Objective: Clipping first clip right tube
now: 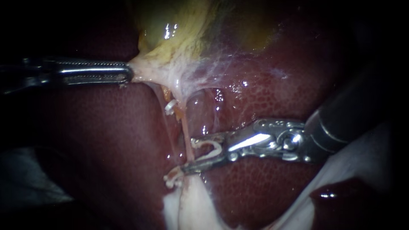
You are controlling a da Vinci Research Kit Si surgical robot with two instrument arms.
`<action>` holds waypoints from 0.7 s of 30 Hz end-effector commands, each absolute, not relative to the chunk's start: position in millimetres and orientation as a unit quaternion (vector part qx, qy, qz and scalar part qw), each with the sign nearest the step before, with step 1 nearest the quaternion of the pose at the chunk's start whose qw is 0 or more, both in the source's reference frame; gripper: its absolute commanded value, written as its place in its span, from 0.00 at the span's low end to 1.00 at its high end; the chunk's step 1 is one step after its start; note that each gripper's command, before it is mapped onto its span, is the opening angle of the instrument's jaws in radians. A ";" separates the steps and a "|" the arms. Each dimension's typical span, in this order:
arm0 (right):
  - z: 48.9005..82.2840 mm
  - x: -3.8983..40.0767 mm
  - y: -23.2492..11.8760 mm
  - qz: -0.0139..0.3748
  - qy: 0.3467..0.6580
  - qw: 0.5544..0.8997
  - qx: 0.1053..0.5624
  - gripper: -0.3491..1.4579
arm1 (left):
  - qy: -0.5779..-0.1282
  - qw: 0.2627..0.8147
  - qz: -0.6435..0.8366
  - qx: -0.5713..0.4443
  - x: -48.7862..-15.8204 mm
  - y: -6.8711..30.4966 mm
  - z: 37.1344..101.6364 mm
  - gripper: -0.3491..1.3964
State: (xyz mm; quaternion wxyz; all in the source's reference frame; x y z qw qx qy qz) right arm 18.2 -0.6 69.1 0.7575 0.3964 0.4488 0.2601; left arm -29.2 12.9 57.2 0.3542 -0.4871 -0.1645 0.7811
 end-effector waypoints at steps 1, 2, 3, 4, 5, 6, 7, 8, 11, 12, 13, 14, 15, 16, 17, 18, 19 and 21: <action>69.1 18.4 -0.6 0.264 0.453 0.753 0.398 0.47 | -0.165 0.354 0.781 -0.487 -29.2 12.9 57.2 0.00; 69.2 18.5 -0.5 0.269 0.454 0.749 0.401 0.47 | -0.165 0.354 0.781 -0.487 -29.2 12.9 57.2 0.00; 69.2 18.6 -0.5 0.273 0.458 0.745 0.402 0.47 | -0.164 0.354 0.781 -0.487 -29.2 12.9 57.2 0.00; 69.2 18.7 -0.5 0.277 0.462 0.737 0.408 0.47 | -0.164 0.354 0.781 -0.487 -29.2 12.9 57.2 0.00; 69.2 18.8 -0.5 0.278 0.465 0.733 0.412 0.47 | -0.164 0.354 0.781 -0.487 -29.2 12.9 57.2 0.00; 69.3 18.8 -0.5 0.279 0.467 0.728 0.417 0.47 | -0.164 0.354 0.781 -0.487 -29.2 12.9 57.2 0.00; 69.3 18.9 -0.5 0.279 0.471 0.725 0.418 0.47 | -0.164 0.354 0.781 -0.487 -29.2 12.9 57.2 0.00; 69.4 19.0 -0.6 0.279 0.472 0.721 0.422 0.47 | -0.164 0.354 0.781 -0.487 -29.2 12.9 57.2 0.00; 69.7 19.3 -0.8 0.278 0.477 0.712 0.433 0.47 | -0.164 0.354 0.781 -0.487 -29.2 12.9 57.2 0.00; 69.8 19.4 -0.9 0.277 0.479 0.710 0.435 0.47 | -0.164 0.354 0.781 -0.487 -29.2 12.9 57.2 0.00; 69.9 19.5 -1.0 0.277 0.479 0.709 0.438 0.47 | -0.164 0.354 0.781 -0.487 -29.2 12.9 57.2 0.00; 70.1 19.7 -1.2 0.275 0.481 0.707 0.440 0.47 | -0.164 0.354 0.781 -0.487 -29.2 12.9 57.2 0.00; 70.2 19.7 -1.3 0.273 0.482 0.706 0.441 0.47 | -0.164 0.354 0.781 -0.487 -29.2 12.9 57.2 0.00; 70.2 19.8 -1.4 0.271 0.484 0.705 0.442 0.47 | -0.164 0.354 0.781 -0.487 -29.2 12.9 57.2 0.00; 70.3 19.9 -1.4 0.269 0.488 0.701 0.444 0.47 | -0.164 0.354 0.781 -0.487 -29.2 12.9 57.2 0.00; 70.3 19.9 -1.4 0.268 0.492 0.698 0.446 0.47 | -0.164 0.354 0.781 -0.487 -29.2 12.9 57.2 0.00; 70.3 20.0 -1.4 0.266 0.496 0.695 0.448 0.47 | -0.164 0.354 0.781 -0.487 -29.2 12.9 57.1 0.00; 70.3 20.1 -1.4 0.268 0.501 0.688 0.452 0.47 | -0.164 0.354 0.781 -0.487 -29.2 12.9 57.1 0.00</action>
